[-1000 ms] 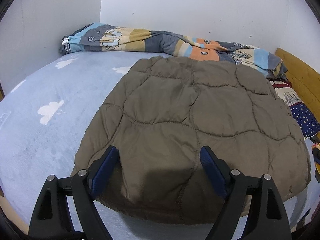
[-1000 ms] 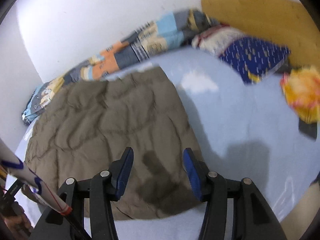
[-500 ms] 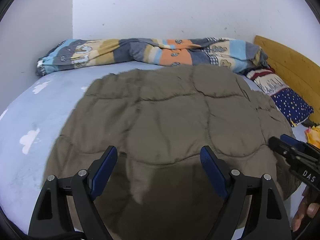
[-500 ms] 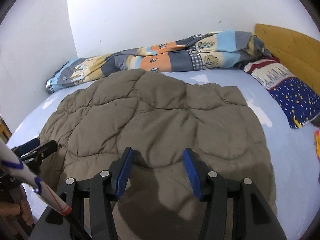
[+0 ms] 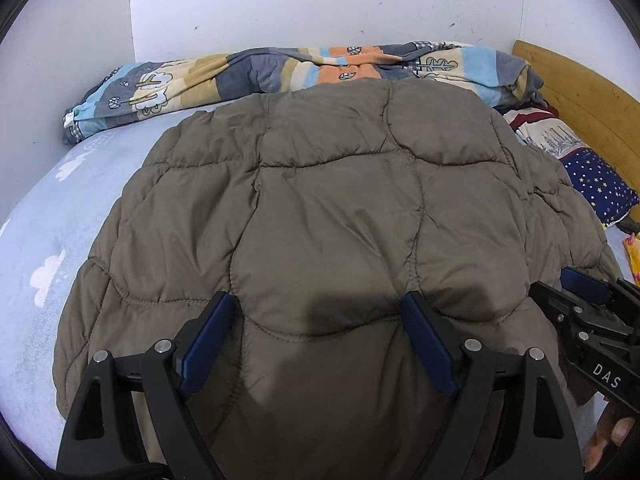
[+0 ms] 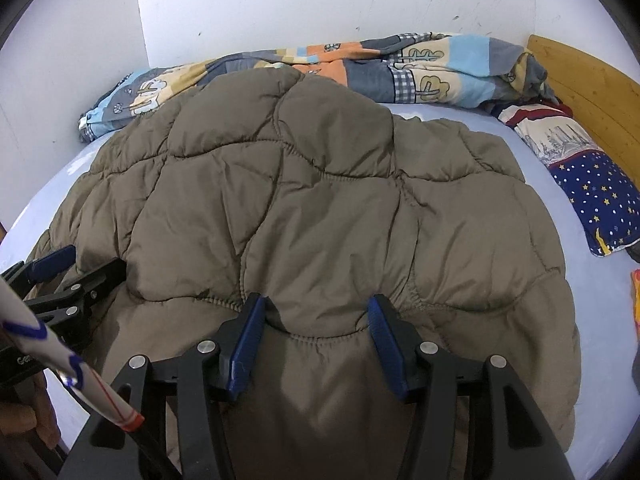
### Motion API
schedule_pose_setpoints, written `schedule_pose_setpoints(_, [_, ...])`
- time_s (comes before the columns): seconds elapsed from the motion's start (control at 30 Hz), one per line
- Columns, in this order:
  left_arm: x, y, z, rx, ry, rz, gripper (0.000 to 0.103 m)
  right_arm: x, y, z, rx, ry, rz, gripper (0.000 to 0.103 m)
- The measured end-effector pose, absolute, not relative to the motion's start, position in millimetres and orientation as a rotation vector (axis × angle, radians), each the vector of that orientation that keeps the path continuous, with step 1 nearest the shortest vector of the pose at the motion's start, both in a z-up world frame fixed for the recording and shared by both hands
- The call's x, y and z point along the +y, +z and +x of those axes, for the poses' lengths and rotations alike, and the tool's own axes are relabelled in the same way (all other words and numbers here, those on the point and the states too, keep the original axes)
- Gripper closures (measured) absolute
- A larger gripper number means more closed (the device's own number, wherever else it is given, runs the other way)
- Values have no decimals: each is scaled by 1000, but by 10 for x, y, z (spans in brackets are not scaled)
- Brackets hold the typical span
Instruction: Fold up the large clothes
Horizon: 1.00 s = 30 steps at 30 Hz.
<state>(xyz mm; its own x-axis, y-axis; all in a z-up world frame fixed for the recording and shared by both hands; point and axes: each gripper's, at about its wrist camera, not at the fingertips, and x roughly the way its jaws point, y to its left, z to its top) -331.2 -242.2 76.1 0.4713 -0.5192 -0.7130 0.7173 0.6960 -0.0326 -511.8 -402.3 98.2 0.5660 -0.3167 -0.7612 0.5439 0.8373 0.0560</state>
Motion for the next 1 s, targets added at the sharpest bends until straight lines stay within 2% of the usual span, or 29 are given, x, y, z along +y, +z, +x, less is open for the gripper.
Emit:
schedule_pose_setpoints(0.23, [-2433, 841, -3312, 775, -766, 289, 18, -4030, 1005, -5125, 830, -506, 300, 44])
schedule_pose_setpoints(0.4, [-2494, 1120, -3197, 752, -803, 260, 18, -4138, 1204, -5208, 762, -480, 392, 44])
schedule_pose_setpoints(0.63, [-3076, 1331, -2846, 745, -848, 309, 18, -4466, 1598, -4927, 701, -473, 391, 45])
schedule_pose_setpoints(0.7, [-3279, 1270, -2718, 759, -838, 336, 18, -4550, 1647, -4707, 710, -456, 374, 64])
schedule_pose_setpoints(0.73, [-3360, 1209, -2640, 786, -833, 341, 18, -4588, 1647, -4585, 732, -461, 356, 67])
schedule_pose_setpoints(1.0, [-3582, 953, -2248, 882, -812, 309, 15, -4924, 1197, -3691, 945, -407, 387, 67])
